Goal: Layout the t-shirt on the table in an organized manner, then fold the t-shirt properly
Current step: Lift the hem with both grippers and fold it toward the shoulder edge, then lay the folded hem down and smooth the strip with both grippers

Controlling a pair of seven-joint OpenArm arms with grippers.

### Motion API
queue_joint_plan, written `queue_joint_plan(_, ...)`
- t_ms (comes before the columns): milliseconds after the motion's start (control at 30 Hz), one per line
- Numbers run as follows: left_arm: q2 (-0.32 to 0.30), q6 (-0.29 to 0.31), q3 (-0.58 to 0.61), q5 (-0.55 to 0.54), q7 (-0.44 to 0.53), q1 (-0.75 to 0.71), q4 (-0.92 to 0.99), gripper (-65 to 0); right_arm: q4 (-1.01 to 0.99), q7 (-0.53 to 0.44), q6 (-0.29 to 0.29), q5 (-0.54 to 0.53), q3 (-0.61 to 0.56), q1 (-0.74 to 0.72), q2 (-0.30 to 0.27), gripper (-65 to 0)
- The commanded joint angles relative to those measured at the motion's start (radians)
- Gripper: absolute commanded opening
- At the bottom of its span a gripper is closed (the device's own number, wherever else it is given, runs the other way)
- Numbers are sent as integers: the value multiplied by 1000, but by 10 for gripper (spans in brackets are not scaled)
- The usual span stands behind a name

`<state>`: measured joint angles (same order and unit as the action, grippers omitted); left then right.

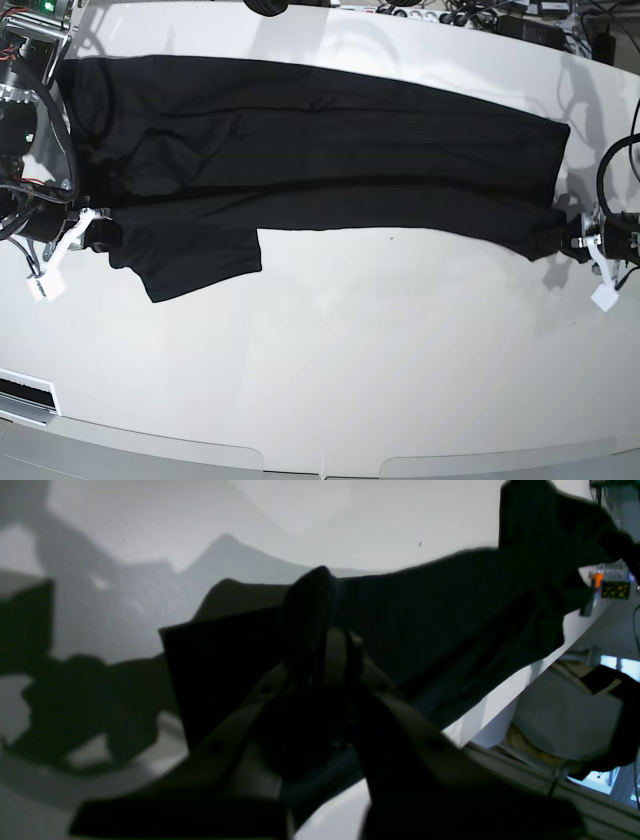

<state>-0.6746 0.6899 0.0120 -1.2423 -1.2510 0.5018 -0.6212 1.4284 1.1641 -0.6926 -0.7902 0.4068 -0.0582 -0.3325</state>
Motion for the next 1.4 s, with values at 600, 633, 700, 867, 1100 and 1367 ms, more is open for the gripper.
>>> queue_joint_plan(600,-40,8,-5,-43,-40,-54,-14,-650,19,51,-6,-21,3,21,-39,-650)
queue_joint_plan(633,-40,8,-5,-42,-36,-64,-14,-650,18,52,-6,-20,4,32,-39,-650)
queue_joint_plan(700,-40,8,-5,-43,-16,-82,-14,-650,18,51,-6,-21,4,54,-39,-650)
queue_joint_plan(867,-38,8,-6,-43,11,-103,-14,-650,18,41,-6,-8,4,81,-39,-650)
queue_joint_plan(1100,-37,8,-6,-50,17,-111,-14,-631,18,32,-6,-1,4,80,-39,-627)
queue_joint_plan(1367,-37,8,-6,-50,62,-111,-13,-316,18,-40,27,87,6,53,-71,-283)
